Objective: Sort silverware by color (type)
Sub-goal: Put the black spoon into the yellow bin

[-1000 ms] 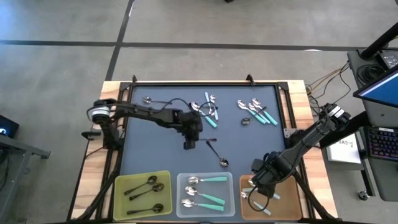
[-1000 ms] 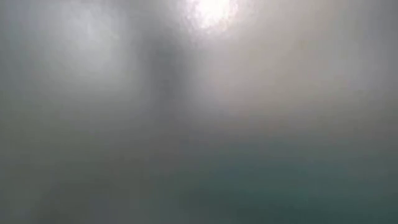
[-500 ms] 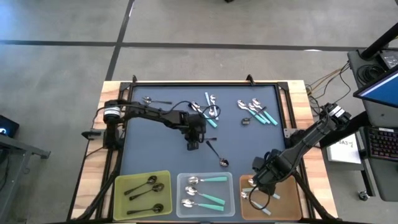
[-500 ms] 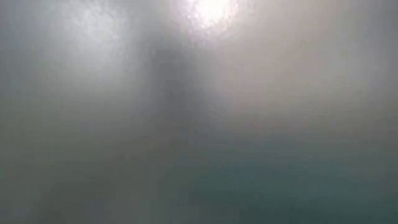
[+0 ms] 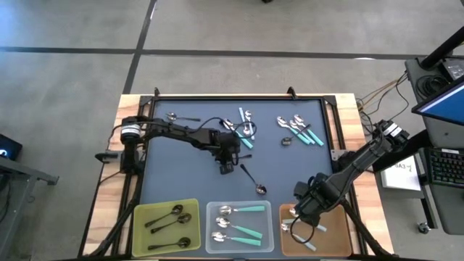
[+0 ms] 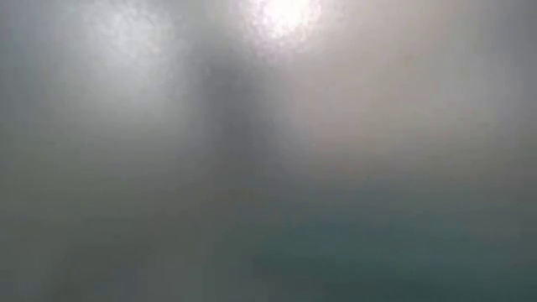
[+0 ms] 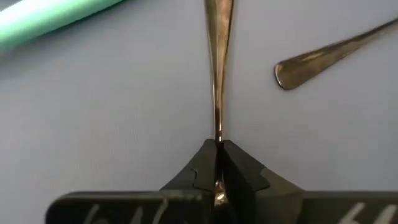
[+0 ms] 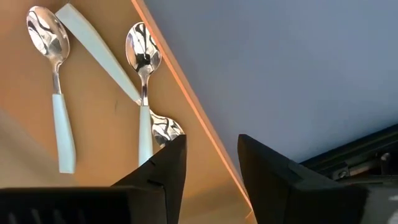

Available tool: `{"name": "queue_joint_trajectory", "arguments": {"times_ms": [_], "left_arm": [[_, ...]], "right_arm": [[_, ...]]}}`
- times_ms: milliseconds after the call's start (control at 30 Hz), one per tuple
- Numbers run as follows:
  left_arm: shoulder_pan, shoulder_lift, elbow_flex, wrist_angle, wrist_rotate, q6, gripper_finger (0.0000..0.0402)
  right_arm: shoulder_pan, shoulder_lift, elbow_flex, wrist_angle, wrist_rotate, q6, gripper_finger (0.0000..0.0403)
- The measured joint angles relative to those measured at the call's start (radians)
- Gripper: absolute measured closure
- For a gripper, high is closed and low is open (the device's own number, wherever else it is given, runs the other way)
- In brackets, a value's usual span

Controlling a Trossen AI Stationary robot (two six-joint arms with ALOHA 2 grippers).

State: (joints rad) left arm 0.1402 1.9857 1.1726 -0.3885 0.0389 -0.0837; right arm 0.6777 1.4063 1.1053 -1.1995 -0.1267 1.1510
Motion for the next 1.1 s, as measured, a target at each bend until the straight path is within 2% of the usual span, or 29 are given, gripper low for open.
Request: {"name": "queue_joint_trajectory", "arguments": {"times_ms": [167,267,367,567,700,900,1100], "left_arm": [[0.000,-0.063,0.048,-0.077,0.017,-0.031,0.0400],[-0.009,-0.126,0.118,-0.097,0.025,-0.039,0.0400],[-0.037,-0.172,0.162,-0.211,0.026,-0.042,0.0401],[-0.172,-0.282,0.182,-0.472,0.031,-0.093,0.0401],[-0.283,-0.370,0.124,-0.591,0.032,-0.166,0.0401],[-0.471,-0.541,-0.021,-0.619,0.098,-0.482,0.0401],[-0.743,-0.659,-0.142,-0.509,0.105,-0.863,0.0401]], "right_arm": [[0.000,0.000,0.000,0.000,0.000,-0.005,0.0273],[0.000,0.000,0.000,0.001,0.025,-0.017,0.0271],[0.000,0.001,0.000,0.004,0.072,-0.018,0.0271],[-0.001,0.001,0.000,0.006,0.173,-0.009,0.0275],[-0.003,0.001,0.000,0.008,0.225,-0.017,0.0273],[-0.017,0.001,0.000,0.015,0.339,0.010,0.0277],[-0.021,0.001,0.000,0.047,0.422,0.090,0.0275]]}}
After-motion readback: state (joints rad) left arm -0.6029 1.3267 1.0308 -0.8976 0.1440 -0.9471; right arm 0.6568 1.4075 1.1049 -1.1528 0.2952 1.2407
